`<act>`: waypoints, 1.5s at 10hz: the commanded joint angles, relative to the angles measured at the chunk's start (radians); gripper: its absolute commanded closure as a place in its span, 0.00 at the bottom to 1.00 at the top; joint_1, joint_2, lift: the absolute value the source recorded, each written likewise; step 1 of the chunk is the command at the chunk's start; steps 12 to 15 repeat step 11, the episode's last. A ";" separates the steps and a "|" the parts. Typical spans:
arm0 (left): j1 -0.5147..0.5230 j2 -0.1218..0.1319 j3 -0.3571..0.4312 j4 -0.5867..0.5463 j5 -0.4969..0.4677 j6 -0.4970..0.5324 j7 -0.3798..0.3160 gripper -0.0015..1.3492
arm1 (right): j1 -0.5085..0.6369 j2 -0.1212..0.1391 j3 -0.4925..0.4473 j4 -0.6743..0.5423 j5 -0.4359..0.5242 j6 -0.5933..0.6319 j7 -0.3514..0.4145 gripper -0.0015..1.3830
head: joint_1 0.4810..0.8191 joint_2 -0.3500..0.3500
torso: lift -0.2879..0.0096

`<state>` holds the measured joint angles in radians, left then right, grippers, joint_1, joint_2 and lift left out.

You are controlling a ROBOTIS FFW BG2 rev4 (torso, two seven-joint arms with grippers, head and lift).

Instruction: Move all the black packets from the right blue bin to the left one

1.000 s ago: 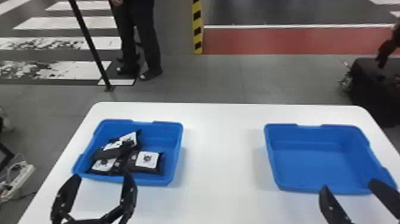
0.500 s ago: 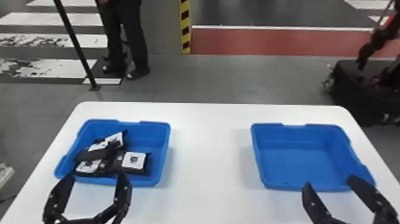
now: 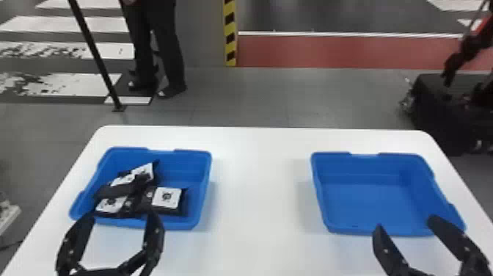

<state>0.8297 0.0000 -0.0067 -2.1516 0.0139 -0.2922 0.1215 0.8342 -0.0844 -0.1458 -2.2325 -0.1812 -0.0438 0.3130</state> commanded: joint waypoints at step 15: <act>-0.005 -0.003 -0.001 0.003 0.001 -0.007 -0.006 0.08 | -0.010 0.000 0.002 -0.012 0.029 -0.003 0.000 0.09 | 0.63 0.55 | 0.60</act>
